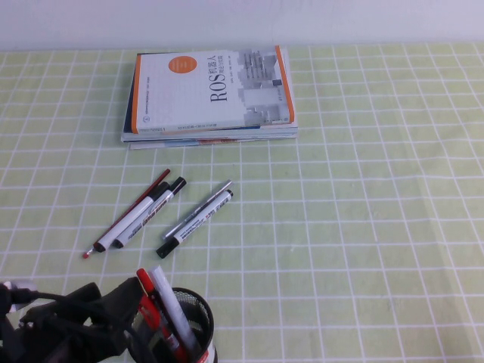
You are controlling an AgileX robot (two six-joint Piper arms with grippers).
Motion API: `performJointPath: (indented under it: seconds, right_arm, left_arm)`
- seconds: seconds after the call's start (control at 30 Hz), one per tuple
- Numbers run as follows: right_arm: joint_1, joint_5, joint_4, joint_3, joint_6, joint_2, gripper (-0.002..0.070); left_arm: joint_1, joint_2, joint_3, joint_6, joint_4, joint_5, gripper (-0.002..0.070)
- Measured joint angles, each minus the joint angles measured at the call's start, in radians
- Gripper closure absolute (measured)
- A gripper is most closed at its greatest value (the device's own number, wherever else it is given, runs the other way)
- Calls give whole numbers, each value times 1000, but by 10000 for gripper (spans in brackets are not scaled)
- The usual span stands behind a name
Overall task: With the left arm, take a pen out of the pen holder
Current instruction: Pick up the pen from the pen holder
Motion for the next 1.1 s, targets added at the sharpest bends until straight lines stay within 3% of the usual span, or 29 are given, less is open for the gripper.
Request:
performJointPath:
  seconds: [0.27,0.53,0.83,1.1]
  right_arm:
    - [0,0,0,0,0,0,689]
    - [0,0,0,0,0,0,689]
    - [0,0,0,0,0,0,688]
    - [0,0,0,0,0,0,689]
  left_arm:
    - [0,27,0,-150,153,-38,209]
    - [0,35,0,-182,181,-36,235]
    - [0,35,0,-186,224,-26,387]
    - [0,35,0,-188,249,-36,600]
